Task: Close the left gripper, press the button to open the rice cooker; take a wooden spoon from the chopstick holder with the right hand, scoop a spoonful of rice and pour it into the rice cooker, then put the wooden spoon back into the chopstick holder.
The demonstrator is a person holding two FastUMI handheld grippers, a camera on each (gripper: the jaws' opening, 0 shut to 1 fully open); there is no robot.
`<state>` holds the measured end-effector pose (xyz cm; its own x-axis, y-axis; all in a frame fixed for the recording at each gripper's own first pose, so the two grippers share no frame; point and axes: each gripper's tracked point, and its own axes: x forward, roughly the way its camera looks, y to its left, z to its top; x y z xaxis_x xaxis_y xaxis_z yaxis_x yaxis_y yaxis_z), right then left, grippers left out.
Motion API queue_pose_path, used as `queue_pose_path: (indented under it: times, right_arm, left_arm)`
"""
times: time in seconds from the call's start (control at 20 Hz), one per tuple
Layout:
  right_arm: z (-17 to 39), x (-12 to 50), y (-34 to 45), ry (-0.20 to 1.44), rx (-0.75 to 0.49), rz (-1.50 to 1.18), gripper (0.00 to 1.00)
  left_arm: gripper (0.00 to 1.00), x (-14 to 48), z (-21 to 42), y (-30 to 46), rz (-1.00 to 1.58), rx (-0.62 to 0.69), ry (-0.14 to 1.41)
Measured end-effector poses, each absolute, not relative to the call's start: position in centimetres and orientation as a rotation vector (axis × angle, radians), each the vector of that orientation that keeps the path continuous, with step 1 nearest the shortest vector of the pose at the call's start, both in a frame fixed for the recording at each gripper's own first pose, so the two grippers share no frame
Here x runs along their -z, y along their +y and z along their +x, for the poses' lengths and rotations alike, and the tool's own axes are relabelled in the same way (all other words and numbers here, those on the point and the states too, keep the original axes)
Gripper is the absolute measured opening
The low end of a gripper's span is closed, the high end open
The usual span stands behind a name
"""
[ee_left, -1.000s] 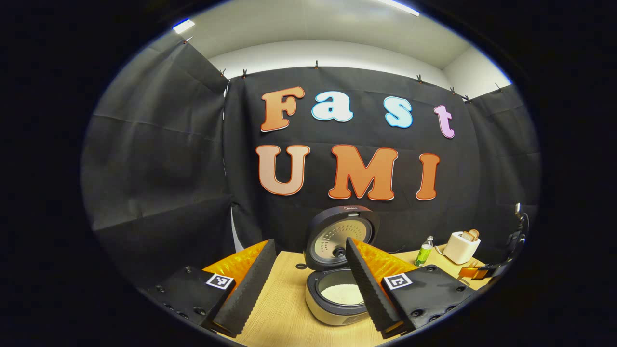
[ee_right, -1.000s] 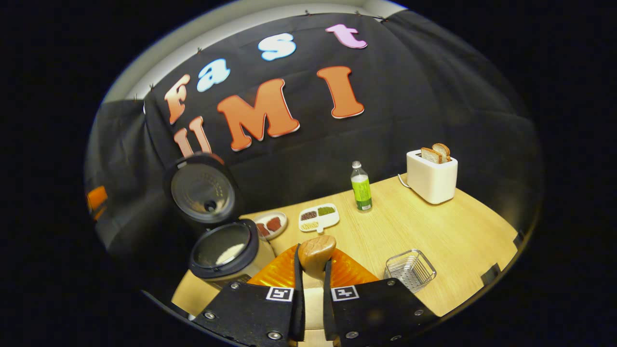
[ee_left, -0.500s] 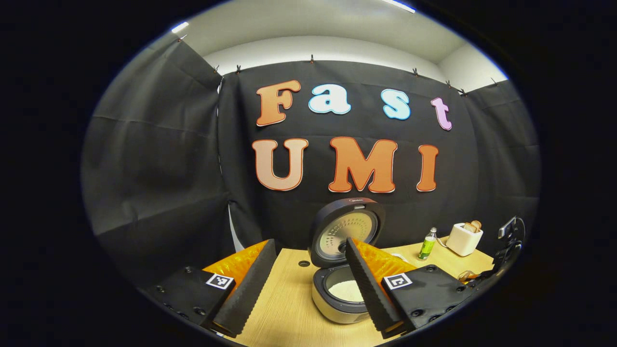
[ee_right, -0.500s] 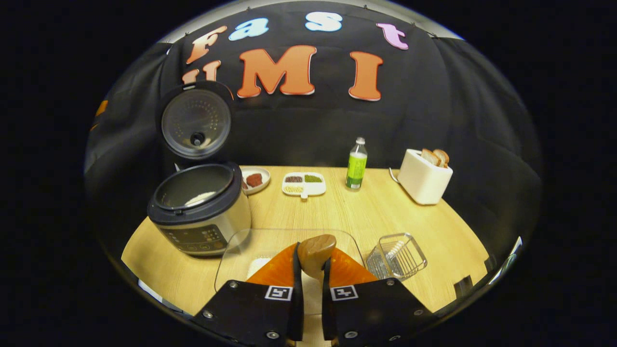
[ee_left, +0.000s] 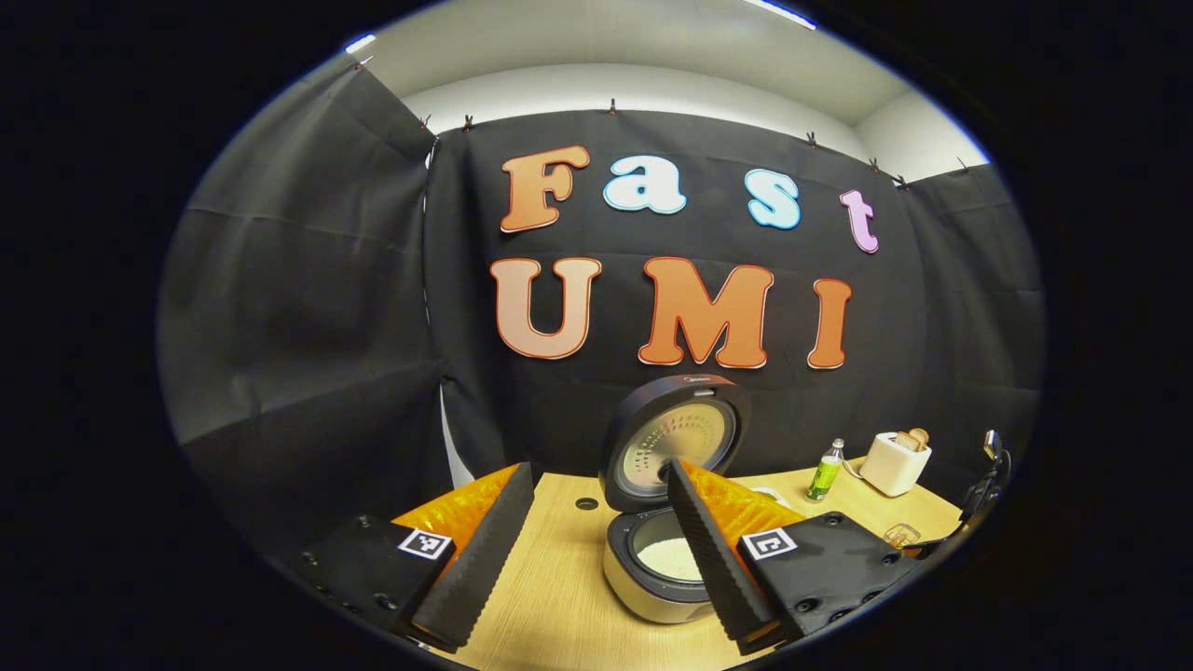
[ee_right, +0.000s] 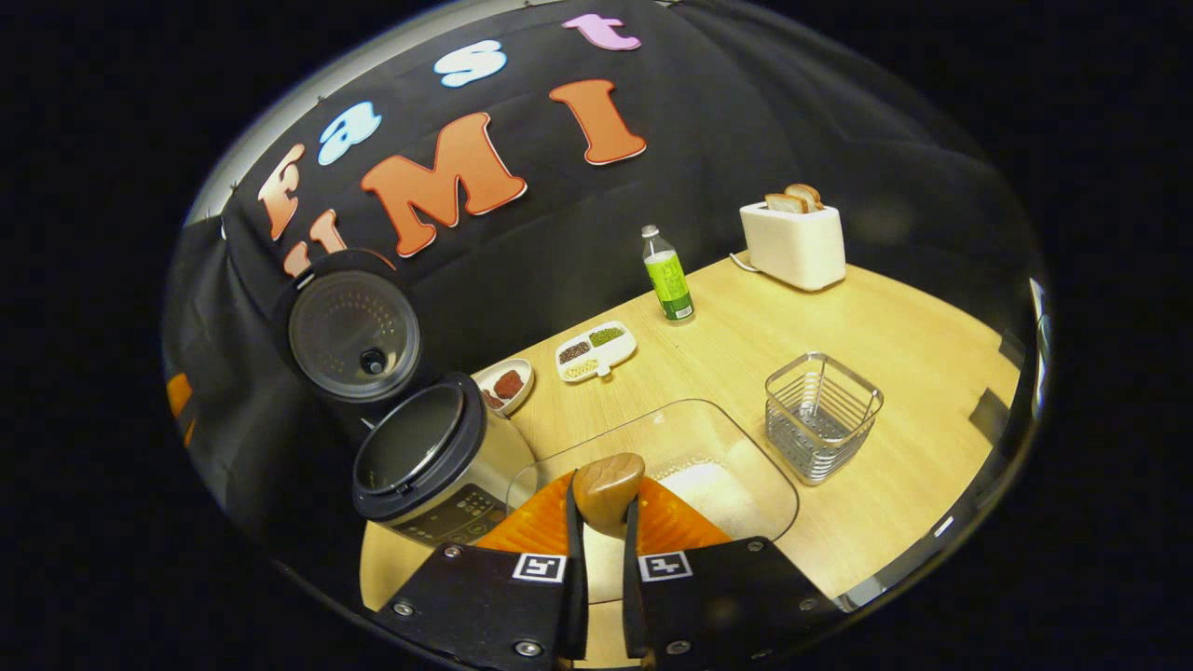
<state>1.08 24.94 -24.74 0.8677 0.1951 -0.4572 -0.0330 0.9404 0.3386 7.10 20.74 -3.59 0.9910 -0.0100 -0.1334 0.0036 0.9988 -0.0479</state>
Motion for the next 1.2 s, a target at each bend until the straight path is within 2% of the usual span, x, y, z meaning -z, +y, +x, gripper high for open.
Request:
queue_pose_path:
  times: [0.3,0.65,0.95,1.2]
  right_arm:
    - [1.5,25.3,28.2,0.530,-0.173,0.486,0.14]
    - [3.7,28.0,24.3,0.653,-0.077,0.923,0.14]
    - [3.7,27.4,21.5,0.635,-0.055,1.205,0.14]
    - [3.2,26.2,20.1,0.618,-0.044,1.335,0.14]
  left_arm:
    - [0.97,4.2,6.9,20.9,-0.071,0.000,0.155]
    - [0.97,4.9,7.0,20.9,-0.089,-0.007,0.175]
    - [0.97,4.5,7.2,20.3,-0.084,-0.002,0.170]
    - [0.97,4.1,7.4,19.2,-0.071,0.013,0.159]
